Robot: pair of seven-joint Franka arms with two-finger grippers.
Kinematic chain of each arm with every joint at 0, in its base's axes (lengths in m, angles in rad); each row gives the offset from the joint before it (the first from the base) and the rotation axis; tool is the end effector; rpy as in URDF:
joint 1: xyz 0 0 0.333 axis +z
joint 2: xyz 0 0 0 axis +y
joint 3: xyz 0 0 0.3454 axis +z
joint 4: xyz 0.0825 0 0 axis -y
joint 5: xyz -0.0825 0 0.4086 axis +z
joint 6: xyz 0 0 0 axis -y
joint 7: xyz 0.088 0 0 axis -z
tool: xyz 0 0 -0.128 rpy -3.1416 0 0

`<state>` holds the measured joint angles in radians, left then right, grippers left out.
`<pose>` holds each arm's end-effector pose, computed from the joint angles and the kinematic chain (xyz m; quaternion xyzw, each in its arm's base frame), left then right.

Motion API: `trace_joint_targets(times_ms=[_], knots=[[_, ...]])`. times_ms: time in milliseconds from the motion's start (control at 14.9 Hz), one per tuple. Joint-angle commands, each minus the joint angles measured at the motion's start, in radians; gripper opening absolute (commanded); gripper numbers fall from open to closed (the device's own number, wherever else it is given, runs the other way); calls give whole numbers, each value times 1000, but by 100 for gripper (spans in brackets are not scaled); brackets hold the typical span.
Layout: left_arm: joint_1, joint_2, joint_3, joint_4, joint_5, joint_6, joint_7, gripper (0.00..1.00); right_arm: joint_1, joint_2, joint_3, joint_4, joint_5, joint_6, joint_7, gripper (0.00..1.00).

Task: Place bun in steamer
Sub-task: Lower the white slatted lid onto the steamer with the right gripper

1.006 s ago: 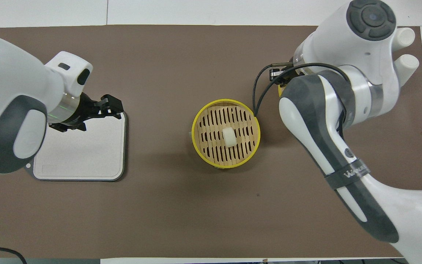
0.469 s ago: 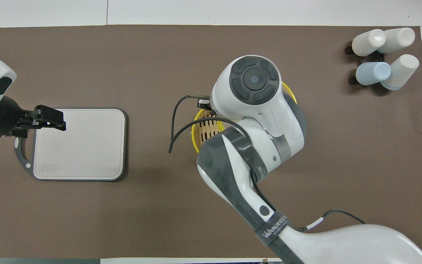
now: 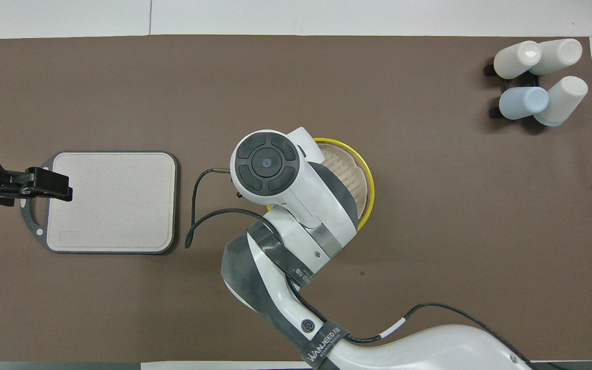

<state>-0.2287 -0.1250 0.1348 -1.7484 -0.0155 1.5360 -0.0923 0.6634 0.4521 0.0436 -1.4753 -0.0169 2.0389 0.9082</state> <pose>0.5258 -0.0474 0.6111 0.9989 -0.0016 -0.0456 0.0119 0.5655 0.4749 0.4252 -0.9935 0.0996 -0.0375 0.0416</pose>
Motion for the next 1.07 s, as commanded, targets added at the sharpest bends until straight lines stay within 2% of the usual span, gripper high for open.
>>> trace_joint_targets(times_ms=[0,134,335,670,1006], knots=[[12,-9,-7,9,31,-23,22,100,-5,14,-5,36,-23,6,11,0],[29,7,-15,55,42,-25,22,100,-8,20,-4,32,-28,32,11,0],[87,33,-58,64,40,-25,23,100,-7,31,-5,10,-34,58,9,0],[80,79,-46,108,34,-14,23,100,-10,28,-5,-11,-35,58,-12,0],[88,62,-47,109,-12,-5,22,100,-10,25,-5,-25,-37,81,-14,0]])
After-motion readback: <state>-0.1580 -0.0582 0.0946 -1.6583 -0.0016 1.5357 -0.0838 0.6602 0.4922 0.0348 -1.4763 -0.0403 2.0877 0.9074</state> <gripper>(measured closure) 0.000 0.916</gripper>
